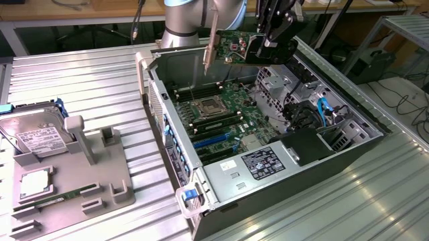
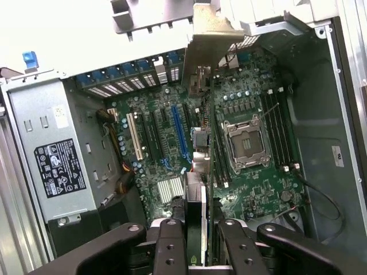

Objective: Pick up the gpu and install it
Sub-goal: 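Insert the gpu into the slot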

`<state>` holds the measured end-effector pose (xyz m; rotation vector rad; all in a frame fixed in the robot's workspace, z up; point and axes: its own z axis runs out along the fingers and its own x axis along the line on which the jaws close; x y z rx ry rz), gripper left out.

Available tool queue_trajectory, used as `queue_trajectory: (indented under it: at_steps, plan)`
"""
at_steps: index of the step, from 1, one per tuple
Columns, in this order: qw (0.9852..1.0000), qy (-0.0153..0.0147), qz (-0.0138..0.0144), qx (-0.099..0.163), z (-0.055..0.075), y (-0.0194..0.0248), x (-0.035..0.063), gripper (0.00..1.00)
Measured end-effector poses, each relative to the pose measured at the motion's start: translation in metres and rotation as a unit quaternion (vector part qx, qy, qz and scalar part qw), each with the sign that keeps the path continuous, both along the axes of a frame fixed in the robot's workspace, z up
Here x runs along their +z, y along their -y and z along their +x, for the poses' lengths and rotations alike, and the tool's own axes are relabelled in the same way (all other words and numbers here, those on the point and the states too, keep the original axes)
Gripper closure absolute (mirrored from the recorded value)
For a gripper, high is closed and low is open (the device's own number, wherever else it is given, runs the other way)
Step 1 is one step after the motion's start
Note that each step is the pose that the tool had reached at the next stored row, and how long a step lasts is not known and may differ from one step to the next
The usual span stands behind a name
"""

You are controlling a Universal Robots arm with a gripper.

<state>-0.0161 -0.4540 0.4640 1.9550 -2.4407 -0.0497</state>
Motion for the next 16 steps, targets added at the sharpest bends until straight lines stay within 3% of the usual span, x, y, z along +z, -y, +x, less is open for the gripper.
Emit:
queue_trajectory:
  at_steps: [6,16]
  plan:
    - [0.9996,0.0,0.0,0.027,0.0,0.0,0.0,0.73]
    - [0.9996,0.0001,0.0006,0.028,0.0,0.0,-0.001,0.73]
